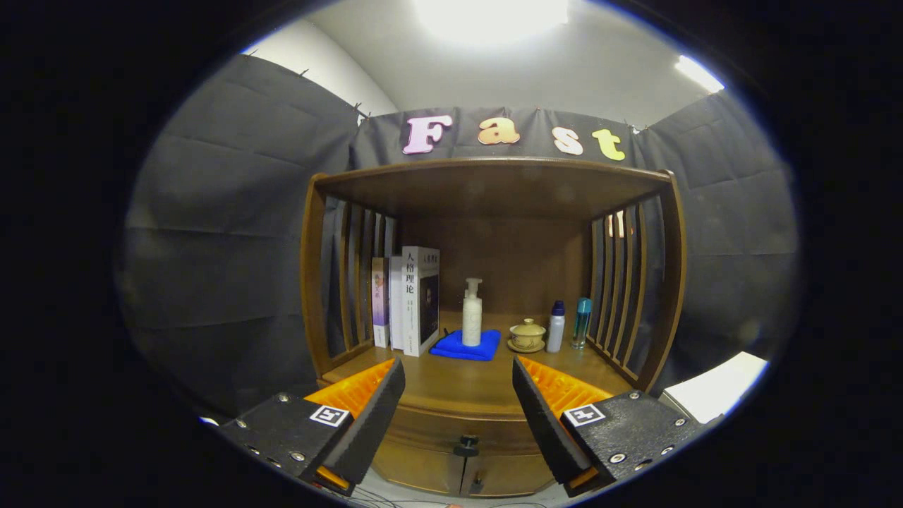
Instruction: Pull open the drawer, take out the items inside it, and place them on the countertop above the cabinet.
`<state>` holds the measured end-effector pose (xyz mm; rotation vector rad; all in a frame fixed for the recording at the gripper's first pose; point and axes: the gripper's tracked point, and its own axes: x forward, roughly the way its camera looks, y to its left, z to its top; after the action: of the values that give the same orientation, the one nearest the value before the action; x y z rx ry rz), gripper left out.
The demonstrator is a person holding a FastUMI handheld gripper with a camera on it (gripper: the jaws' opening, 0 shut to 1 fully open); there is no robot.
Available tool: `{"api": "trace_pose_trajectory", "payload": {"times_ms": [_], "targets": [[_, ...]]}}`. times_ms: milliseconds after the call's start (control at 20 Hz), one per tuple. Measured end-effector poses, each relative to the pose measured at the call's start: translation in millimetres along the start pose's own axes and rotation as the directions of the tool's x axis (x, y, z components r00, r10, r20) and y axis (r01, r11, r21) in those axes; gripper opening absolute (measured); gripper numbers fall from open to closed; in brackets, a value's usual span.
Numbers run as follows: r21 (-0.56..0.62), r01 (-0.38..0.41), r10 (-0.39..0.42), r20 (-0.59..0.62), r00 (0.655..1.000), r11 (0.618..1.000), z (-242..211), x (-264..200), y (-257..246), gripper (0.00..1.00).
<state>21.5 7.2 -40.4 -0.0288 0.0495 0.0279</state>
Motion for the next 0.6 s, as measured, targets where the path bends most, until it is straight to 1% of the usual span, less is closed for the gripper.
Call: {"api": "trace_pose_trajectory", "payload": {"times_ms": [100, 200, 300, 500, 600], "targets": [[-0.052, 0.001, -0.002, -0.021, 1.0, 0.999, -17, 7, 1, 0.95], [-0.119, -0.018, 0.013, -0.041, 0.999, 0.993, -34, 13, 5, 0.95], [-0.174, -0.011, -0.002, -0.071, 0.997, 0.985, -51, 20, 3, 0.95], [-0.215, 0.012, -0.034, -0.098, 0.995, 0.976, -73, 31, 9, 0.95], [-0.212, 0.004, -0.031, -0.125, 0.992, 0.977, -91, 36, 18, 0.95]]}}
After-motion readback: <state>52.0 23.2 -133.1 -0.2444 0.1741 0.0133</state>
